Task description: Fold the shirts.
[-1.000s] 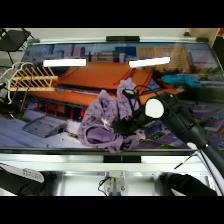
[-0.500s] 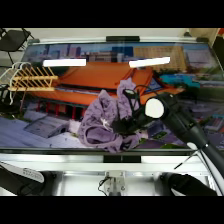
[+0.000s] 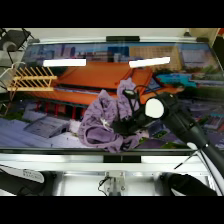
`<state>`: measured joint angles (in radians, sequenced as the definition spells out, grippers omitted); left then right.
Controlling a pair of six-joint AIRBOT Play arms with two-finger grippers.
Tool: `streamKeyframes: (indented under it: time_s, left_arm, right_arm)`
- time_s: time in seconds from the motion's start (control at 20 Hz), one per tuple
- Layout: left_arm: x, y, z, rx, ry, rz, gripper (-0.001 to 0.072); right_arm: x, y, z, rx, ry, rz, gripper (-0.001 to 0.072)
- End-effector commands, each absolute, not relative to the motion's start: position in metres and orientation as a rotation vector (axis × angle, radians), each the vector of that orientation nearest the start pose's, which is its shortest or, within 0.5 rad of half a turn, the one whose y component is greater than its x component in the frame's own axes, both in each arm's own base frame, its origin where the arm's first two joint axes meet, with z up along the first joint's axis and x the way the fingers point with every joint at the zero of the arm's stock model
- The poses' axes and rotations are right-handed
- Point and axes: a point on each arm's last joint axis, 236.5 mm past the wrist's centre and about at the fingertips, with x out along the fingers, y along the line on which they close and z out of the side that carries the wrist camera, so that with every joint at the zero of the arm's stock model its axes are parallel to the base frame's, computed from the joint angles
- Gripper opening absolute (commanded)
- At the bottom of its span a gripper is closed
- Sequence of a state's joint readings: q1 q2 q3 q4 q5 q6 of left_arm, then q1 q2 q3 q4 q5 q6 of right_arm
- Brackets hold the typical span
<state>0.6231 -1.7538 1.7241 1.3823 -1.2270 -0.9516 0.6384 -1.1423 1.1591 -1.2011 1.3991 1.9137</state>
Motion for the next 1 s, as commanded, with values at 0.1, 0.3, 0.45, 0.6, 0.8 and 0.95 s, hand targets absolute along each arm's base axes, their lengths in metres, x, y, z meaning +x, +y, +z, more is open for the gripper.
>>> streamKeyframes:
  time_s: [0.1,0.3,0.45,0.6,0.8,0.95]
  left_arm:
    - [0.466,0.200,0.117,-0.016,0.942,-0.013,0.0064]
    - [0.431,0.069,0.168,0.068,0.986,-0.291,0.0061]
    - [0.369,-0.013,0.183,0.238,1.091,-0.391,0.0061]
    - [0.275,-0.082,0.163,0.406,1.251,-0.559,0.0061]
    - [0.170,-0.124,0.129,0.660,1.347,-0.753,0.0060]
    - [0.147,-0.121,0.117,0.823,1.316,-0.765,0.0060]
  right_arm:
    - [0.227,0.240,0.050,0.022,1.487,0.467,0.0065]
    - [0.240,0.216,0.044,-0.071,1.453,0.381,0.0065]
    - [0.250,0.195,0.042,-0.168,1.424,0.328,0.0065]
    - [0.259,0.185,0.042,-0.256,1.390,0.330,0.0065]
    - [0.259,0.185,0.042,-0.309,1.380,0.376,0.0065]
    - [0.258,0.178,0.042,-0.358,1.384,0.380,0.0065]
